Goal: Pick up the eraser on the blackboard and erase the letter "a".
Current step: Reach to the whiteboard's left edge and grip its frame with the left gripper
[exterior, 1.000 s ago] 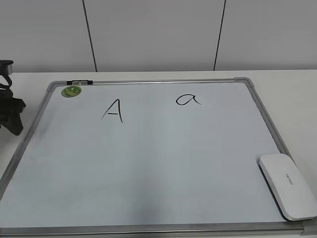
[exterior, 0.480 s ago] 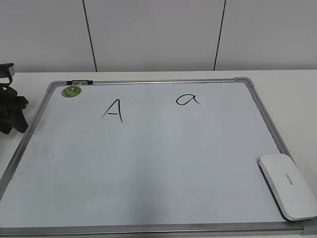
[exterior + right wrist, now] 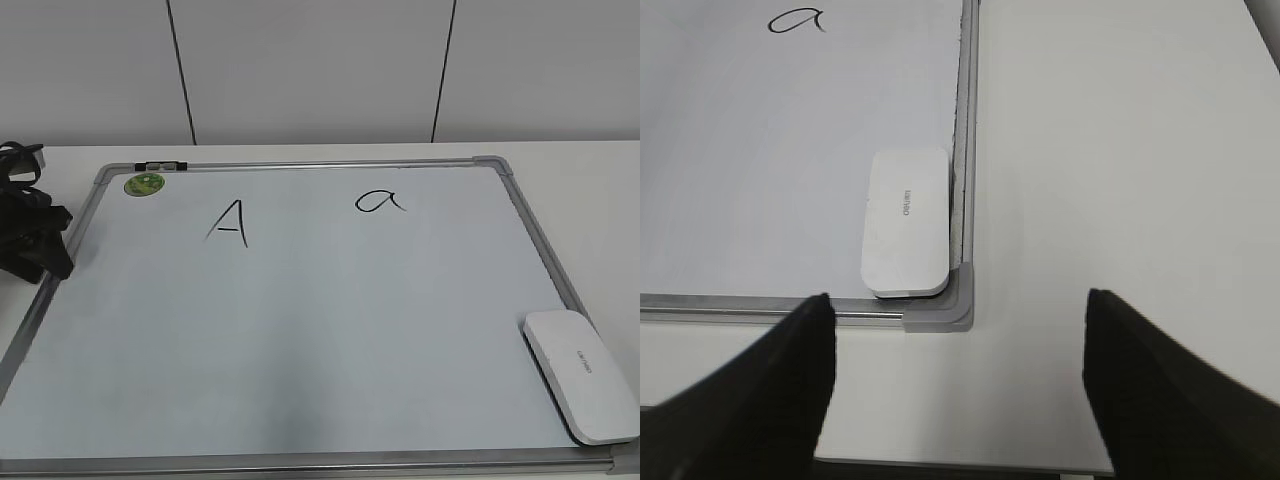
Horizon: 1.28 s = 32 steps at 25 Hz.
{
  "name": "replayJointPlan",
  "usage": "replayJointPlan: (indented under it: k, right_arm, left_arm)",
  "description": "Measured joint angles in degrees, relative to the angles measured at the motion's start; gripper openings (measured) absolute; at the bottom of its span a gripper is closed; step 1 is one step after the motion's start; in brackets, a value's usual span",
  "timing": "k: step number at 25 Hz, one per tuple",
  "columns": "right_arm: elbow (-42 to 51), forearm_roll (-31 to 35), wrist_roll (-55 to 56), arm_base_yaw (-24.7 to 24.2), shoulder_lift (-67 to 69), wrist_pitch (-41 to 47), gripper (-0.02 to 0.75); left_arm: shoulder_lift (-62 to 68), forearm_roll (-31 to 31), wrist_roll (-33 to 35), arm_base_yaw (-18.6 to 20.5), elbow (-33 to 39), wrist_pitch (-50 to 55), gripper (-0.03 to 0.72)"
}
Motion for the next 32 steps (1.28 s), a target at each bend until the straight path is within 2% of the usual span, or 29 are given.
replayJointPlan:
  k: [10,16,25,29,32]
  right_arm:
    - [0.0,0.0,0.0,0.0,0.0,0.0,0.573]
    - [0.0,0.0,0.0,0.0,0.0,0.0,0.573]
    - [0.0,0.0,0.0,0.0,0.0,0.0,0.573]
    - [0.0,0.0,0.0,0.0,0.0,0.0,0.573]
    - [0.0,0.0,0.0,0.0,0.0,0.0,0.573]
  left_arm:
    - [0.1,-3.09,1.34,1.11,-0.03,0.43,0.273]
    - [0.1,-4.71,2.35,2.51,-0.03,0.53,0.263]
    - [0.5,-7.09,3.69,2.48,-0.03,0.66,0.26]
    - [0.5,-7.09,3.69,2.48,-0.03,0.66,0.209]
    - [0.5,-7.09,3.69,2.48,-0.03,0.66,0.198]
